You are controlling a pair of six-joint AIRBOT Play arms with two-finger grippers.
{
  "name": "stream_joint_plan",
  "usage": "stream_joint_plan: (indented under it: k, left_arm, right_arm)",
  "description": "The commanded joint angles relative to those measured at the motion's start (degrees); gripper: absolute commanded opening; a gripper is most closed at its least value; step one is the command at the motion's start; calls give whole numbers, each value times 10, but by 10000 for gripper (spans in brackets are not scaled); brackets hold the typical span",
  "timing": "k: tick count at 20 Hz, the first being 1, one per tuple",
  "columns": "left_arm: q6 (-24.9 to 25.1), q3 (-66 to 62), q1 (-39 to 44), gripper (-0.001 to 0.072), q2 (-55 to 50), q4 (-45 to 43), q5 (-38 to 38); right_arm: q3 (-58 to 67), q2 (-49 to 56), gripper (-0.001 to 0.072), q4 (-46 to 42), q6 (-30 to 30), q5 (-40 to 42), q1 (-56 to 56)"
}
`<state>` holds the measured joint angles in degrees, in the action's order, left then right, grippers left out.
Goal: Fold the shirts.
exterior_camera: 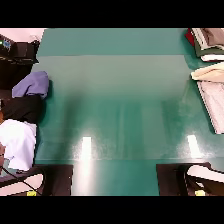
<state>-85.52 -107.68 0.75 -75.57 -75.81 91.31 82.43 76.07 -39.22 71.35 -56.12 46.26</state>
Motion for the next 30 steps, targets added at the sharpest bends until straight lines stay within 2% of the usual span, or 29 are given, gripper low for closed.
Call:
stream_joint_plan:
  k: [1,4,8,12,15,16,17,18,19,20,23,25,26,29,30]
  left_arm:
    - [4,0,0,26,0,0,10]
    - [5,0,0,26,0,0,13]
    - [5,0,0,27,0,0,12]
    - [11,0,0,26,0,0,13]
    - [19,0,0,27,0,0,13]
    - [19,0,0,27,0,0,13]
    - [19,0,0,27,0,0,12]
    - [19,0,0,27,0,0,10]
    - [19,0,0,27,0,0,6]
    - [19,0,0,27,0,0,4]
    - [19,0,0,27,0,0,3]
    - [19,0,0,27,0,0,-7]
    - [19,0,0,27,0,0,-14]
    - [19,0,0,27,0,0,-47]
    - [19,0,0,27,0,0,-59]
  right_arm:
    - [0,-29,11,-9,0,-4,0]
    - [0,-49,12,-76,19,-53,0]
    - [0,-58,14,-289,116,-172,0]
    - [0,-44,15,-472,175,-267,0]
    - [0,-33,17,-541,198,-305,0]
    - [-1,-29,43,-551,199,-318,0]
    - [-1,-25,239,-555,199,-328,0]
    - [-1,-21,496,-555,199,-336,0]
    - [-1,-19,649,-555,199,-342,0]
    - [0,-20,665,-554,199,-344,0]
    - [0,-33,661,-532,203,-338,-1]
    - [0,-53,656,-456,203,-327,-2]
    - [0,-63,577,-407,203,-324,-2]
    - [0,-91,110,-247,200,-310,-9]
    - [0,-101,18,-217,195,-305,-21]
